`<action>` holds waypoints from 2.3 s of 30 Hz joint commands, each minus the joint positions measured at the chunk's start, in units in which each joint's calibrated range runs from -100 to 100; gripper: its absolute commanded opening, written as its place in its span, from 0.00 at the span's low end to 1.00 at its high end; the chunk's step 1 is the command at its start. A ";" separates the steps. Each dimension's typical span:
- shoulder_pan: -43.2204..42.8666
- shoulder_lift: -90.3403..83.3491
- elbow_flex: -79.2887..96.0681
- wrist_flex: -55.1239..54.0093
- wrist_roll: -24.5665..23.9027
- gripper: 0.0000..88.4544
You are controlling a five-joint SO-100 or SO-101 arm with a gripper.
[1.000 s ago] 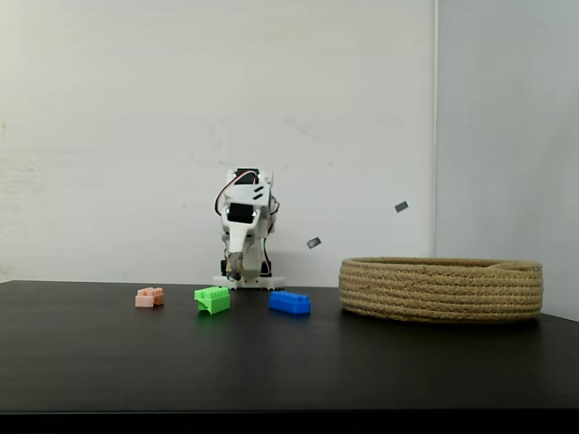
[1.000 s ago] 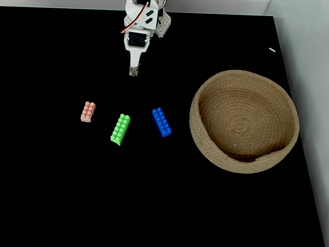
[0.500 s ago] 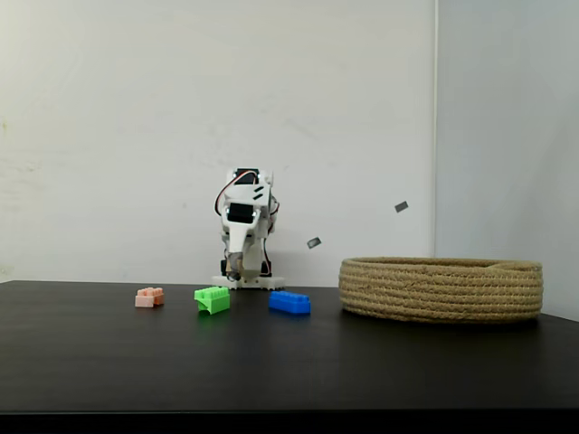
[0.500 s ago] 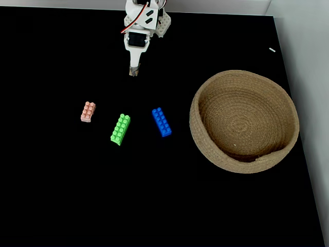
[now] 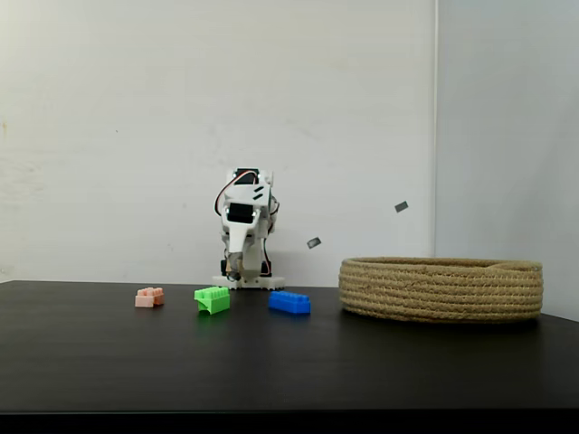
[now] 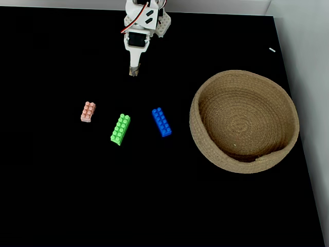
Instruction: Place the lego blocks in the tray
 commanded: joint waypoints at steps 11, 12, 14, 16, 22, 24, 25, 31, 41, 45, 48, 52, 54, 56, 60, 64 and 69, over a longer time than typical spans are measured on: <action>3.57 -0.49 1.32 -6.95 -0.78 0.00; 3.57 0.28 0.41 -6.95 -0.44 0.00; 3.74 3.03 -2.69 -6.95 0.34 0.00; 3.33 9.82 -8.17 -6.95 0.34 0.02; 5.14 43.62 -30.33 -9.37 10.21 0.07; 6.95 55.31 -37.08 -11.95 11.48 0.14; 7.45 60.47 -40.36 -11.95 13.63 0.14; 10.25 79.82 -57.87 -10.87 25.64 0.25; 11.08 94.69 -68.36 -2.71 38.68 0.33; 13.88 96.07 -69.36 -1.79 40.93 0.33; 17.92 96.50 -70.18 -1.54 43.42 0.33; 21.96 101.05 -78.30 0.13 45.13 0.35; 22.04 105.10 -84.14 1.04 44.59 0.36; 21.63 108.88 -89.52 2.71 44.10 0.36; 20.89 114.38 -96.90 4.87 43.52 0.38; 19.40 116.36 -97.27 4.87 43.27 0.38; 18.74 119.11 -96.90 4.37 43.08 0.38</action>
